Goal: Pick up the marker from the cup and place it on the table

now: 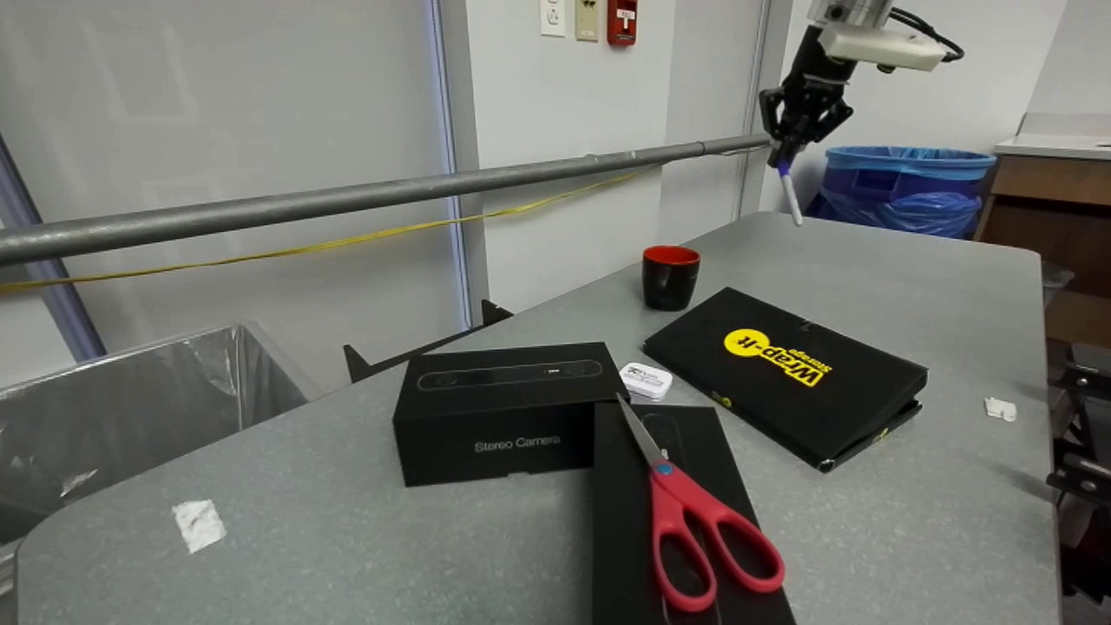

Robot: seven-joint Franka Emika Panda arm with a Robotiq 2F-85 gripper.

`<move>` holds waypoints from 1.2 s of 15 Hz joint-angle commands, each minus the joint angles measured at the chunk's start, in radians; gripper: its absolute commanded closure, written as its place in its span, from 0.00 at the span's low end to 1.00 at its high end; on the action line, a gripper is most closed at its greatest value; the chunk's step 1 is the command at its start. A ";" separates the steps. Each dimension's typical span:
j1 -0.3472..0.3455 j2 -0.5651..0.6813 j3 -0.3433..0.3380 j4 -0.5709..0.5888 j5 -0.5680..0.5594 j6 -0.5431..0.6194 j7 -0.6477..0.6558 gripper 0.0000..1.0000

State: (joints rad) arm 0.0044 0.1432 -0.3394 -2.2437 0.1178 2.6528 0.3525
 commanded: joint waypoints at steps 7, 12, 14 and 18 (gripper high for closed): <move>-0.114 0.334 0.085 0.158 0.056 0.027 0.095 0.97; -0.074 0.428 0.079 0.242 0.034 0.044 0.161 0.97; -0.065 0.451 0.073 0.270 0.029 0.037 0.176 0.63; -0.063 0.468 0.082 0.299 0.039 0.037 0.174 0.33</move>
State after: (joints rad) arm -0.0733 0.5804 -0.2506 -1.9910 0.1521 2.6895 0.4982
